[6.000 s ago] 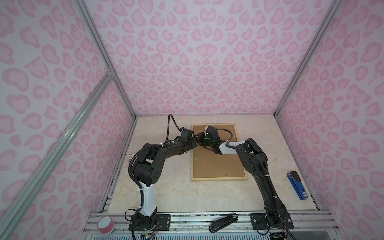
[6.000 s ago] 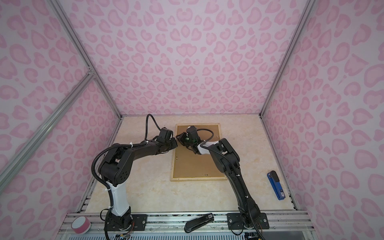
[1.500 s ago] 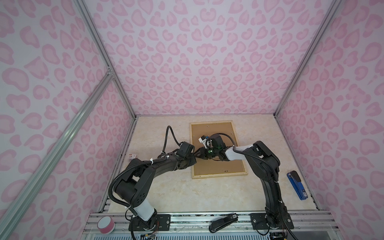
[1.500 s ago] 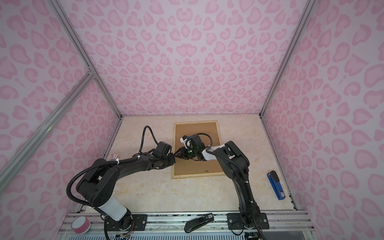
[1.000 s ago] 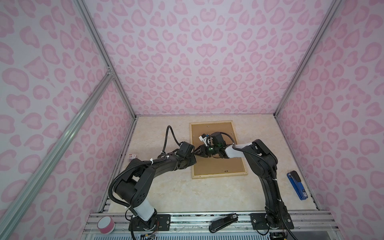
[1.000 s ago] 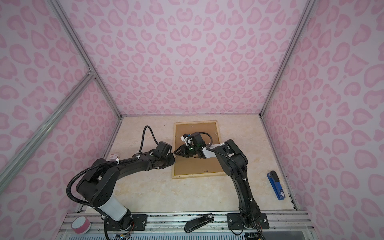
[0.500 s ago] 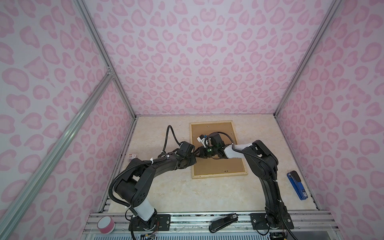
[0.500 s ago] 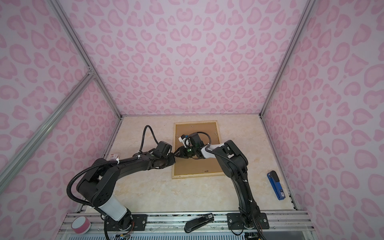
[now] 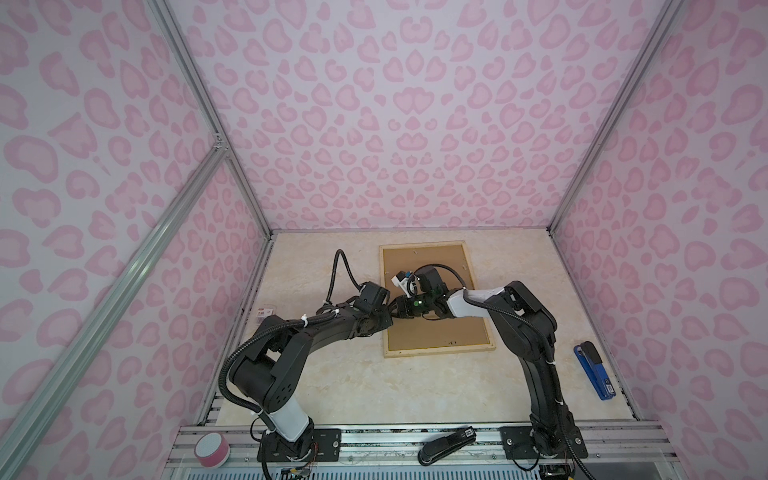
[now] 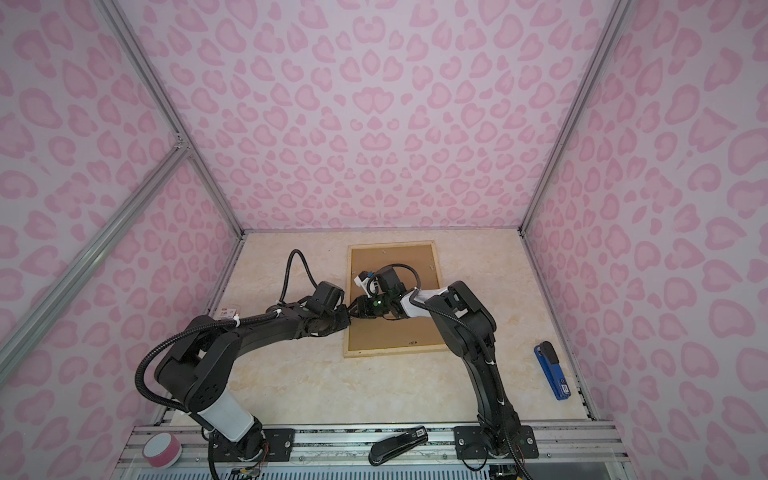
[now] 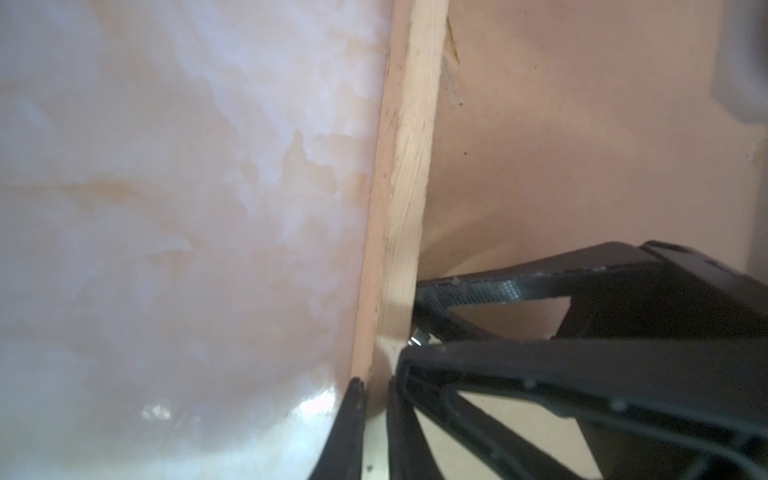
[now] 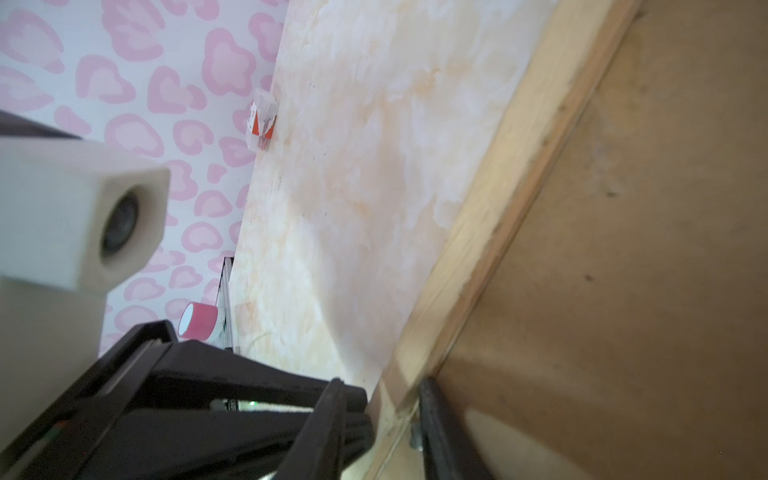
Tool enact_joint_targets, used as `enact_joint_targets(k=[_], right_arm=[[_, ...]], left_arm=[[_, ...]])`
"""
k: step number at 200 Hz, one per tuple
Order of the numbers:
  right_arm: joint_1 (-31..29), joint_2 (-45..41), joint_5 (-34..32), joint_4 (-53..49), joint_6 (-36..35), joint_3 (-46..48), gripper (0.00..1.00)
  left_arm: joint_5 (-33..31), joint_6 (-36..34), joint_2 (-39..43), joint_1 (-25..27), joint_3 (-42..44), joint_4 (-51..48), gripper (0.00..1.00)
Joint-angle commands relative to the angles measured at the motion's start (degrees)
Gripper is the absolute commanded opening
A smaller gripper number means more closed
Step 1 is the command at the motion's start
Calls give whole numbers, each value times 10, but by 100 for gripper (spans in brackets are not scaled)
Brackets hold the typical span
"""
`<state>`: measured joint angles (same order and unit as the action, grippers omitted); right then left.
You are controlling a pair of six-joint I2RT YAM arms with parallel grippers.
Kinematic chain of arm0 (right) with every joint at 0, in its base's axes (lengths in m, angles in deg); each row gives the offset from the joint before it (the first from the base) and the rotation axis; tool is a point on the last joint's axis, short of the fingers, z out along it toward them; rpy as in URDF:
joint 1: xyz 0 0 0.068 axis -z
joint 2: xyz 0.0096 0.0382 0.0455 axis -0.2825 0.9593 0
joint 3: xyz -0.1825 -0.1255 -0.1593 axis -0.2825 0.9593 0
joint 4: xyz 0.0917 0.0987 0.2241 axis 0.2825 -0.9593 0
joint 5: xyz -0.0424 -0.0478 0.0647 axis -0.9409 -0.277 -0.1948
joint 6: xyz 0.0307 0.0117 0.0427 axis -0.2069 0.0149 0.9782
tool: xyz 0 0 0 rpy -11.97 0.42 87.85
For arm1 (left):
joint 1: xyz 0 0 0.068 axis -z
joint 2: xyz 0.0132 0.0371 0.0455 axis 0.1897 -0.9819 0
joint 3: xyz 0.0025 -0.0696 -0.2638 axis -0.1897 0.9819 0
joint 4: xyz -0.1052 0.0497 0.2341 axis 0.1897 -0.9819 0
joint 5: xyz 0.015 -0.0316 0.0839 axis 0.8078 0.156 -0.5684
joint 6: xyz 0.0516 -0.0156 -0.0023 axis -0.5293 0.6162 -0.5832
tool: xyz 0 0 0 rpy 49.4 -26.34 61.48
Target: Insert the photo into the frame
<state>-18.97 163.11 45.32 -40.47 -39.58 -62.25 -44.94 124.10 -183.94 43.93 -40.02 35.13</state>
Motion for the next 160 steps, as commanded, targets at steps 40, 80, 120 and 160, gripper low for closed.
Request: enact_joint_targets(k=[40, 80, 120, 160], right_arm=[[4, 11, -3, -81, 16, -2, 35], [16, -6, -12, -93, 7, -7, 35], [16, -26, -21, -102, -8, 21, 36], [11, -31, -19, -84, 4, 43, 35]], left_arm=[[11, -5, -1, 1, 6, -14, 14], [8, -6, -2, 1, 6, -15, 14], [10, -4, -8, 1, 3, -12, 14], [11, -5, -8, 1, 3, -13, 14]])
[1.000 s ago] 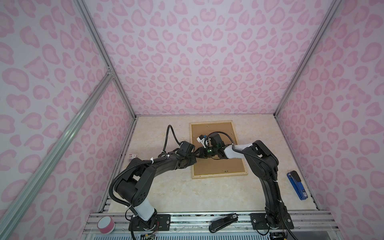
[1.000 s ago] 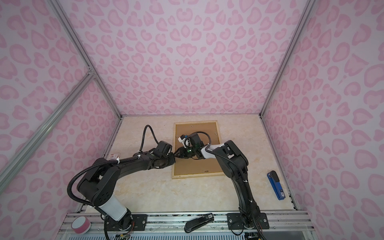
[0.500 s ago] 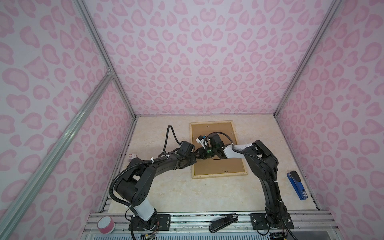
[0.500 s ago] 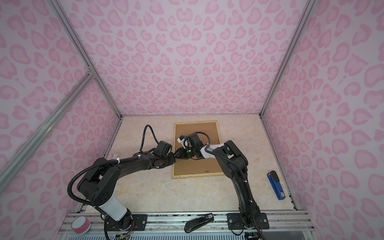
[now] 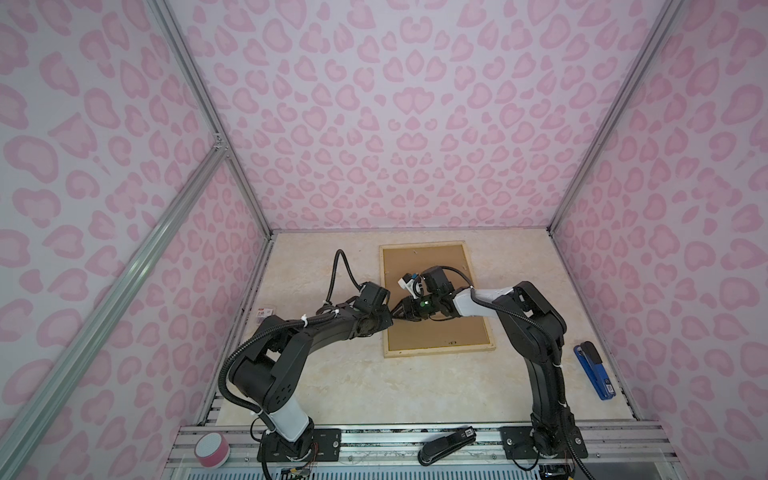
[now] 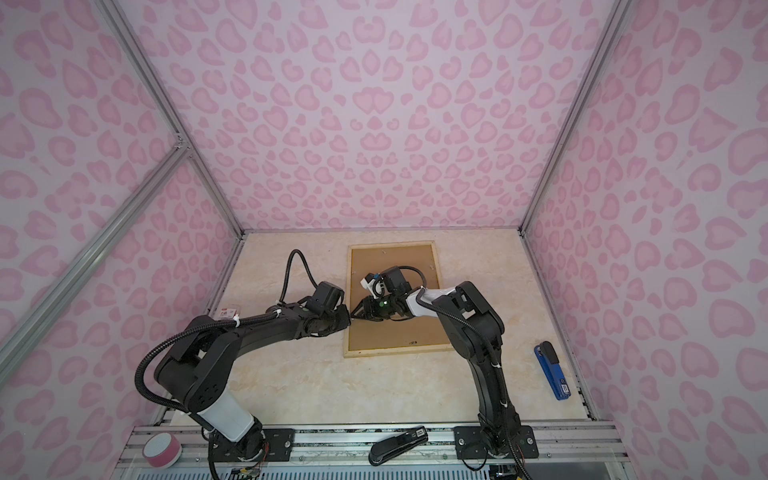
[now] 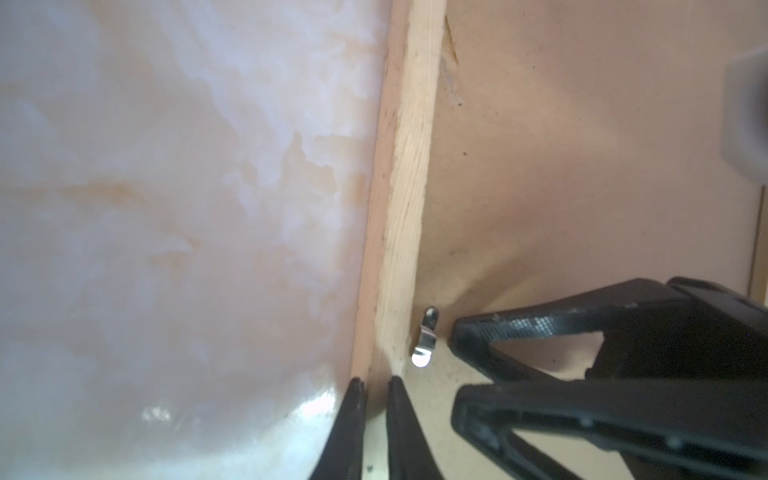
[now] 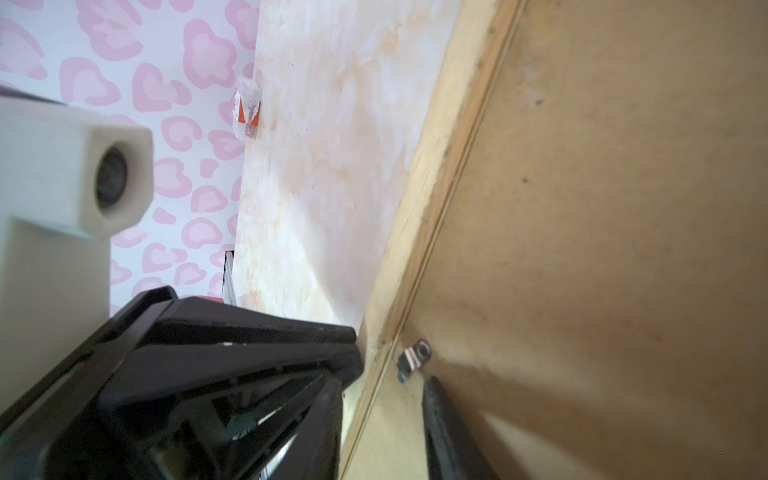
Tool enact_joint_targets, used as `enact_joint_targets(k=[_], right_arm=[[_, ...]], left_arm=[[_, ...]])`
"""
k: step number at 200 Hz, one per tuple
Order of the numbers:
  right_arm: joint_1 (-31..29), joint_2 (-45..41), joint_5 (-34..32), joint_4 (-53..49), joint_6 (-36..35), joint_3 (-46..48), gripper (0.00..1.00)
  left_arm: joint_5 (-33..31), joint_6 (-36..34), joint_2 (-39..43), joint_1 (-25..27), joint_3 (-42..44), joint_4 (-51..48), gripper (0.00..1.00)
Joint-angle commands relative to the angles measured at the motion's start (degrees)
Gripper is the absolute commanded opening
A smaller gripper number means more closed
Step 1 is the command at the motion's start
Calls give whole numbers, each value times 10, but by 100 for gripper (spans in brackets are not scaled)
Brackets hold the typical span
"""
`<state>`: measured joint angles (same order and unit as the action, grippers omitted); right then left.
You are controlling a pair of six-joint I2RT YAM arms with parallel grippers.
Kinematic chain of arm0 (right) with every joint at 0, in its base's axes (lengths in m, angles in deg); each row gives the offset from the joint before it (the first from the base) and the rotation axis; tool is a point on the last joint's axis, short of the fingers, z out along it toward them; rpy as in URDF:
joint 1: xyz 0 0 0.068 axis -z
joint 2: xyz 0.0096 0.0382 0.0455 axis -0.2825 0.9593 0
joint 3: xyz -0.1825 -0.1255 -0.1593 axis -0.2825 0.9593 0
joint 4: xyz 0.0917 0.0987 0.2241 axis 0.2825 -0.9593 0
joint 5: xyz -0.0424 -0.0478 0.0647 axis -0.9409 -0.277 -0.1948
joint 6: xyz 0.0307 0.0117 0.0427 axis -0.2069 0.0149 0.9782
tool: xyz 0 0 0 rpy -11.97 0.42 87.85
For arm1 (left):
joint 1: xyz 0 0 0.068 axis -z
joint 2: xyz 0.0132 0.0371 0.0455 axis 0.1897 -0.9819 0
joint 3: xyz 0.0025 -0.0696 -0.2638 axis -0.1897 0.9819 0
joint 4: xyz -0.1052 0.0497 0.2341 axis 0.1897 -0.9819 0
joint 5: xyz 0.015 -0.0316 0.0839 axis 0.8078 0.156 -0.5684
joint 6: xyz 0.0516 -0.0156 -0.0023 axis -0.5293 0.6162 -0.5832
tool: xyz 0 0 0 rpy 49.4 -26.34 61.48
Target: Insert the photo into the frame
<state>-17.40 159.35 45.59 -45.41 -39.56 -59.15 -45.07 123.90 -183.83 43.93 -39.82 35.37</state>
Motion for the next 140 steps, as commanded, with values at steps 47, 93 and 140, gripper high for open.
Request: enact_joint_targets(k=[47, 93, 140], right_arm=[[-18, 28, -27, -15, 36, -9, 35], [-19, 34, -55, 53, 98, 23, 35], [-24, 44, -66, 198, 200, 73, 35]], left_arm=[[13, -5, -4, 1, 1, -16, 14], [15, -5, -4, 1, 1, -16, 14], [17, -3, -5, 1, 1, -16, 14]])
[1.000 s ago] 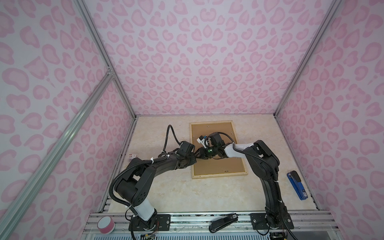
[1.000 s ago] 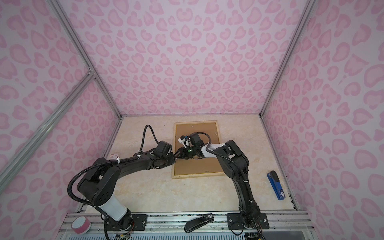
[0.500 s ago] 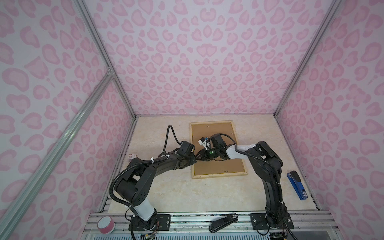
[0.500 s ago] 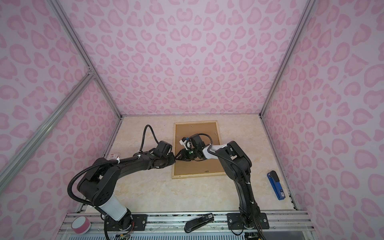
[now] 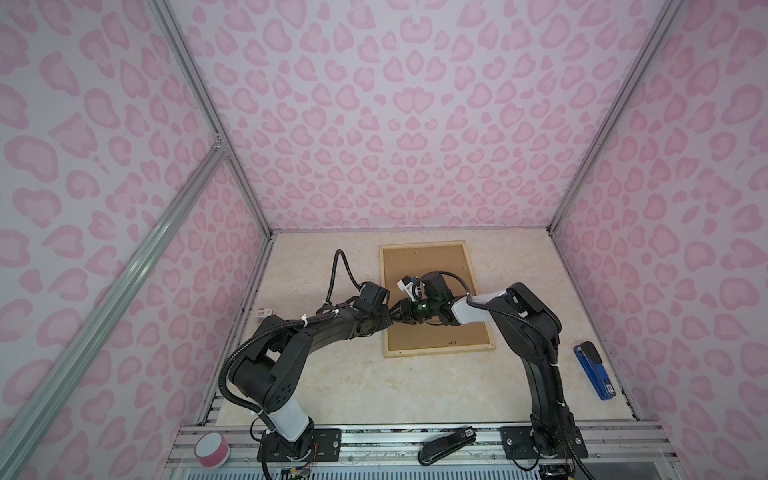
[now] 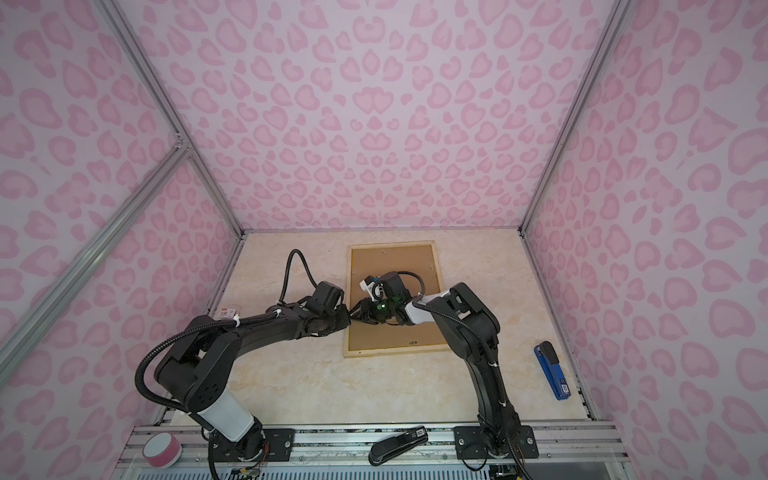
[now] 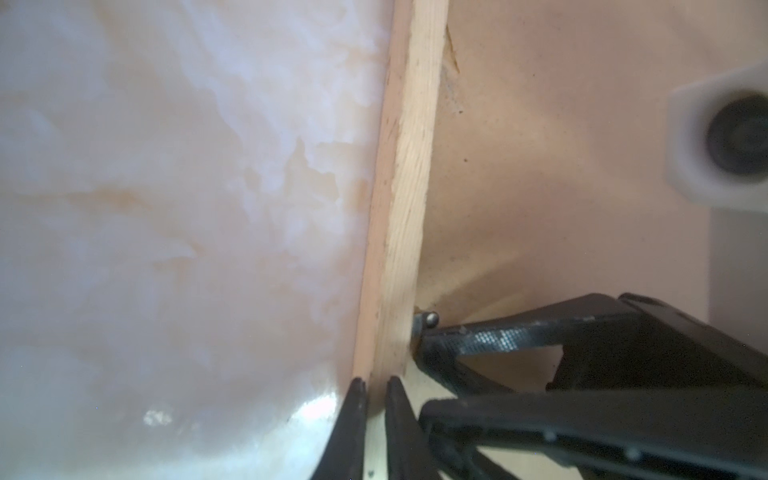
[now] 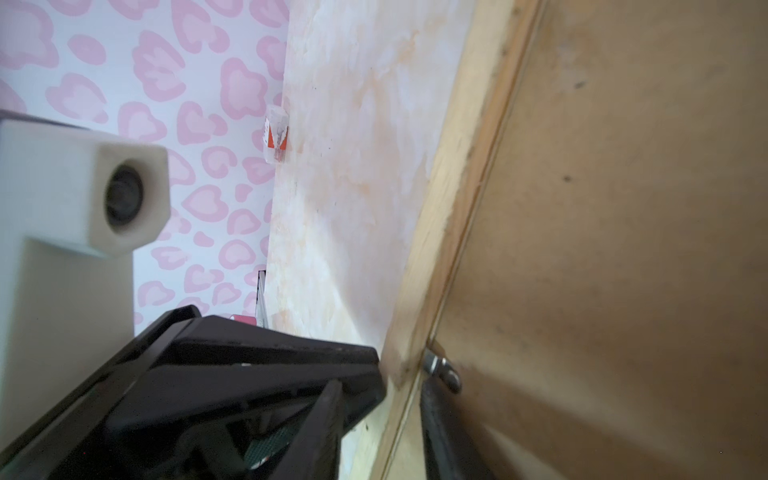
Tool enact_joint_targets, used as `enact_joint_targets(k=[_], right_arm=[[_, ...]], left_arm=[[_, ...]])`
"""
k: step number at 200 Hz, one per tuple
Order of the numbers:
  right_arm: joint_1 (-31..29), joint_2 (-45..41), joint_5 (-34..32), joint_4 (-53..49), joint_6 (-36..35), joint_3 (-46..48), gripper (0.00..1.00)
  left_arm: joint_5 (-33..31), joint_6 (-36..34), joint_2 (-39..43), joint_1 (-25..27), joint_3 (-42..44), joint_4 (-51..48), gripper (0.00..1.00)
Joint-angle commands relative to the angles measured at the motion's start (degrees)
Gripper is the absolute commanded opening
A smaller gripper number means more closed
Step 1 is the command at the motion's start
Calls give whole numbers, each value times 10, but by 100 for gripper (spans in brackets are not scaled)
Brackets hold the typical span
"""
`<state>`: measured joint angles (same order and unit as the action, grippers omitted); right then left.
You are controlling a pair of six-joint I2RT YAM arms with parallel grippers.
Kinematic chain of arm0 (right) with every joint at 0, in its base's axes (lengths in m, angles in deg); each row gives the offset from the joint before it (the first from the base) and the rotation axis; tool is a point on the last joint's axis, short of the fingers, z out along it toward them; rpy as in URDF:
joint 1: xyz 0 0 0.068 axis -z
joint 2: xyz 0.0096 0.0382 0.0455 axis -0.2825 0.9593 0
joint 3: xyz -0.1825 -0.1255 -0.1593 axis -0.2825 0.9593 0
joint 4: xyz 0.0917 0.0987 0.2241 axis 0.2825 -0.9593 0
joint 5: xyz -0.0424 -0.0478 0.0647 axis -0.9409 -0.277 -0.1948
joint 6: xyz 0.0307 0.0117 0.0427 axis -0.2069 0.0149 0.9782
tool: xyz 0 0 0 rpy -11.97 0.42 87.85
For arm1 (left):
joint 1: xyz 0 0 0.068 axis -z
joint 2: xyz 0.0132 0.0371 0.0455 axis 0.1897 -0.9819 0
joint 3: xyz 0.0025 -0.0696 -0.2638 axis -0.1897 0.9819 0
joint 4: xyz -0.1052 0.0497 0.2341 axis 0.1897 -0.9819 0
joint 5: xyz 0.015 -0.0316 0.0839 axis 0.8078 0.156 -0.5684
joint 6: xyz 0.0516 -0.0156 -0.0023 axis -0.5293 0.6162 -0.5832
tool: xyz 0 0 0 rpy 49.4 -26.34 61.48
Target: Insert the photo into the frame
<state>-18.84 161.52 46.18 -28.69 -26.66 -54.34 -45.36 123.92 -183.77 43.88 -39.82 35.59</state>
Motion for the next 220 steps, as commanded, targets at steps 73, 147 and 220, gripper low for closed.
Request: enact_joint_targets(k=[73, 147, 220], right_arm=[[-12, 6, -58, 9, 42, 23, 35], [11, -50, -62, -73, -24, 12, 36], [13, 24, -39, -95, -41, -69, 35]], left_arm=[[17, -5, -2, 1, 0, -21, 14], [13, -14, 7, 1, -2, -22, 14], [17, -12, -2, 1, -3, -24, 14]])
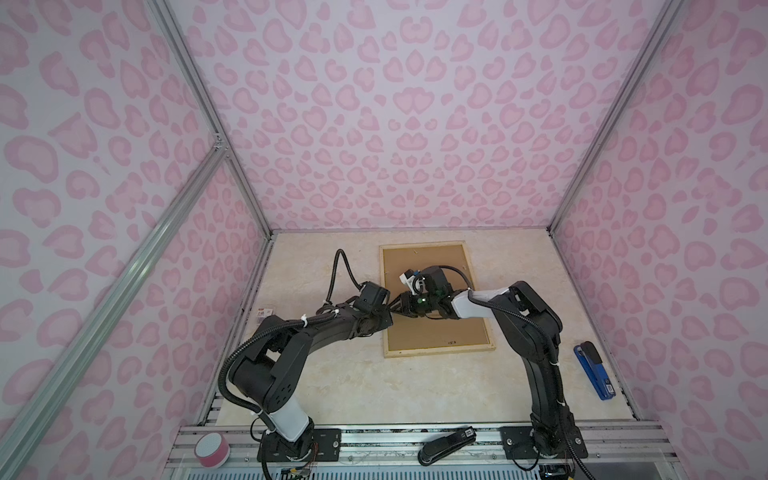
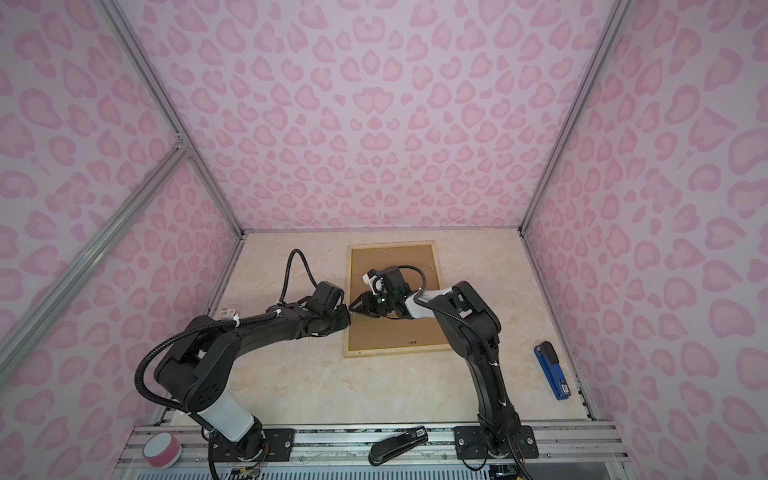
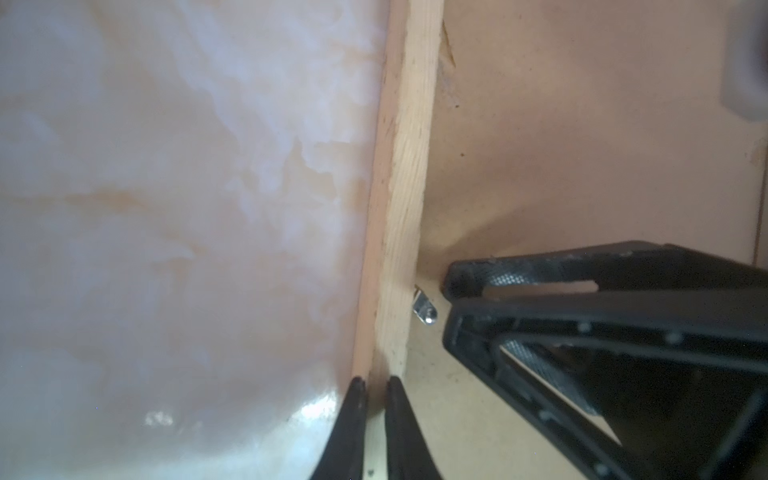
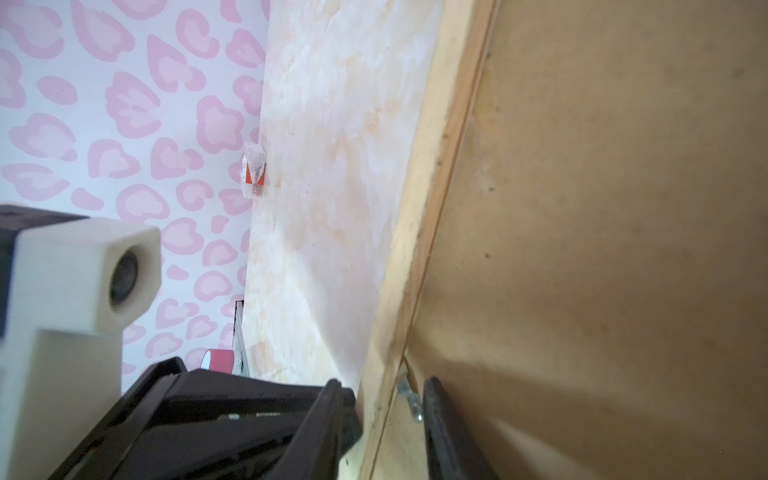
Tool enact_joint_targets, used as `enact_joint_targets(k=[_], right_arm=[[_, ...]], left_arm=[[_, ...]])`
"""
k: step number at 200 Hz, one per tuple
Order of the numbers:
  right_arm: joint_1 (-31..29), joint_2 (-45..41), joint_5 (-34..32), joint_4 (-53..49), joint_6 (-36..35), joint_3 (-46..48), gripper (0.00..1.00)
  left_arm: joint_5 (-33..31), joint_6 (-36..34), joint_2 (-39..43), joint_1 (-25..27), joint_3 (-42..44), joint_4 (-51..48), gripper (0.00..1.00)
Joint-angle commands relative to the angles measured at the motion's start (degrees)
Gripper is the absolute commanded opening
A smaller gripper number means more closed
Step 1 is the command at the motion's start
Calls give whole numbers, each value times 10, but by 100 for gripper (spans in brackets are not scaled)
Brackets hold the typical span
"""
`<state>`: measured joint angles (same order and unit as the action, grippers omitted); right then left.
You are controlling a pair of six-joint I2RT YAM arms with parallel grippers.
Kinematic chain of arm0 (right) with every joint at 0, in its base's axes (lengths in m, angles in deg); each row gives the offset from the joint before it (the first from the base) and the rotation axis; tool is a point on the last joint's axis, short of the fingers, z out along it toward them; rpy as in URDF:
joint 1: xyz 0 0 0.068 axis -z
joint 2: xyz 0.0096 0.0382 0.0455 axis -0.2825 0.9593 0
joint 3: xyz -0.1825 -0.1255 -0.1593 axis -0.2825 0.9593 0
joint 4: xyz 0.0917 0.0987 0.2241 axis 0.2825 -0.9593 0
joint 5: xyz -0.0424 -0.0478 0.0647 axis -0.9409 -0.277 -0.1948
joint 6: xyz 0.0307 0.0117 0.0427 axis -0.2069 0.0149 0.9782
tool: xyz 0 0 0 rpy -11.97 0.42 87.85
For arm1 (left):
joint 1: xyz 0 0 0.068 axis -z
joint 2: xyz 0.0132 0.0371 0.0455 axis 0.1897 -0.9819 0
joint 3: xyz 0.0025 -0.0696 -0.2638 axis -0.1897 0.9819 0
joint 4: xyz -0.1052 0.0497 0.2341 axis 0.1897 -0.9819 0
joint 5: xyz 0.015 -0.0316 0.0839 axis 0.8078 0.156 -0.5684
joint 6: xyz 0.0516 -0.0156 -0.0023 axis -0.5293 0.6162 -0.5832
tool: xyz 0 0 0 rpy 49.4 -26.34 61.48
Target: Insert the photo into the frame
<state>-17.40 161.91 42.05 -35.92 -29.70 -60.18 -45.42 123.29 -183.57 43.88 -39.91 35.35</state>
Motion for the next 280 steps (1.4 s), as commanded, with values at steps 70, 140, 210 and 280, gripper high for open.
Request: enact_joint_targets(k=[70, 140, 210, 280], right_arm=[[-13, 16, 16, -36, -21, -2, 35], [-16, 16, 19, -39, -22, -3, 35], [-21, 19, 22, -41, -21, -8, 35], [-21, 13, 22, -43, -23, 0, 35]], left_arm=[[18, -7, -5, 1, -3, -23, 14], [17, -7, -3, 1, 1, -22, 14], [18, -6, -4, 1, 0, -22, 14], [18, -6, -3, 1, 1, -21, 14]])
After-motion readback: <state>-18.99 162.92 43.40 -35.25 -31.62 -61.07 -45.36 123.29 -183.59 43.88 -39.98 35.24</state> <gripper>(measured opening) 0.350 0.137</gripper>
